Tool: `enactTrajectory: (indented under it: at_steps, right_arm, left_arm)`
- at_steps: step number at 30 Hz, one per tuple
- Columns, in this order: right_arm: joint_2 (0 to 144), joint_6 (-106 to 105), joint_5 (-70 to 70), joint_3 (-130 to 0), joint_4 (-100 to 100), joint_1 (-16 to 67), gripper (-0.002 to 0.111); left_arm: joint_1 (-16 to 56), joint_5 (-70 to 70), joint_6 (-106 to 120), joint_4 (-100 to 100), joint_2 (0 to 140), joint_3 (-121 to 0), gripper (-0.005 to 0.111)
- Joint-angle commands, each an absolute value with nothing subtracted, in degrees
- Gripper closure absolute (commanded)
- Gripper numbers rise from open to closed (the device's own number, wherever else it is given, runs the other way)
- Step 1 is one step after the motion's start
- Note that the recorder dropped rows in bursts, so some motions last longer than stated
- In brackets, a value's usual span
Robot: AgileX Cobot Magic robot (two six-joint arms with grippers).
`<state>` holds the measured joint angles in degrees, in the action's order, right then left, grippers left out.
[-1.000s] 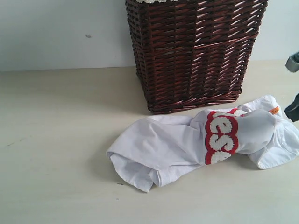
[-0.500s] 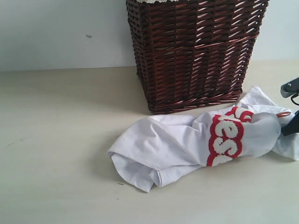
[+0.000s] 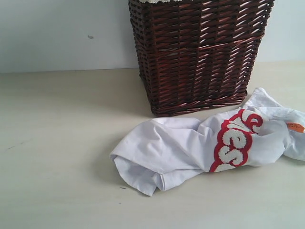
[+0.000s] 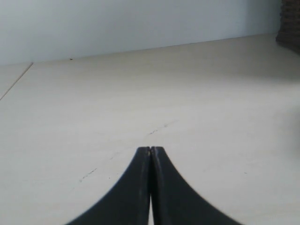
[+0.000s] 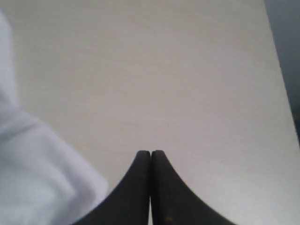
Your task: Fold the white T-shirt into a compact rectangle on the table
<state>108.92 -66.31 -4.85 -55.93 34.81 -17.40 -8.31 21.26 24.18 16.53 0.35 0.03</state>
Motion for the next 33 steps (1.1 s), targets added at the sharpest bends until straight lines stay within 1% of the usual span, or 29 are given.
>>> enactTrajectory:
  at_steps: [1,4,5,7,11,14,16,18,19,20,21,22,23,25,29,33]
  right_arm:
    - [102.5,-77.7,23.1,-55.9,33.7,-17.4,0.108]
    - [103.7,-94.7,46.1,-55.0,33.6,-17.4,0.108]
    - [104.4,-98.5,50.5,-54.2,33.9,-17.4,0.108]
    - [105.4,-100.2,50.3,-52.4,36.4,-17.4,0.108]
    - [107.4,-100.8,40.6,-50.4,45.6,-17.4,0.108]
    - [109.9,-103.9,38.6,-50.4,51.1,-17.4,0.108]
    - [111.4,-106.1,40.9,-50.4,54.1,-17.4,0.108]
    - [111.6,-109.3,46.0,-50.4,57.9,-17.4,0.108]
    - [111.3,-114.2,53.3,-50.4,63.2,-17.4,0.108]
    - [111.0,-116.6,55.8,-50.4,65.8,-17.4,0.108]
    - [110.6,-120.7,58.7,-50.4,74.1,-17.4,0.108]
    - [110.6,-121.0,58.1,-50.5,78.8,-17.4,0.108]
    - [110.7,-120.8,54.9,-50.9,88.1,-17.4,0.108]
    - [111.3,-120.8,48.9,-52.0,97.9,-17.4,0.108]
    - [114.6,-120.8,43.1,-55.7,99.9,-17.4,0.108]
    - [117.0,-120.8,35.9,-56.2,99.9,-17.4,0.108]
  left_arm:
    - [-8.0,20.9,24.2,16.7,0.0,0.0,0.107]
    - [-8.0,21.1,24.2,16.7,0.0,0.0,0.107]
    - [-8.0,21.1,24.2,16.7,0.0,0.0,0.107]
    - [-8.0,21.1,24.2,16.7,0.0,0.0,0.107]
    - [-8.0,21.1,24.2,16.7,0.0,0.0,0.107]
    - [-8.0,21.1,24.2,16.7,0.0,0.0,0.107]
    - [-8.0,21.1,24.2,16.7,0.0,0.0,0.107]
    - [-8.0,21.1,24.2,16.7,0.0,0.0,0.107]
    - [-8.0,21.1,24.2,16.7,0.0,0.0,0.107]
    - [-8.0,21.1,24.2,16.7,0.0,0.0,0.107]
    - [-8.0,21.1,24.2,16.7,0.0,0.0,0.107]
    - [-8.0,21.1,24.2,16.7,0.0,0.0,0.107]
    - [-8.0,21.1,24.2,16.7,0.0,0.0,0.107]
    - [-8.0,21.1,24.2,16.7,0.0,0.0,0.107]
    - [-8.0,21.1,24.2,16.7,0.0,0.0,0.107]
    - [-8.0,21.1,24.2,16.7,0.0,0.0,0.107]
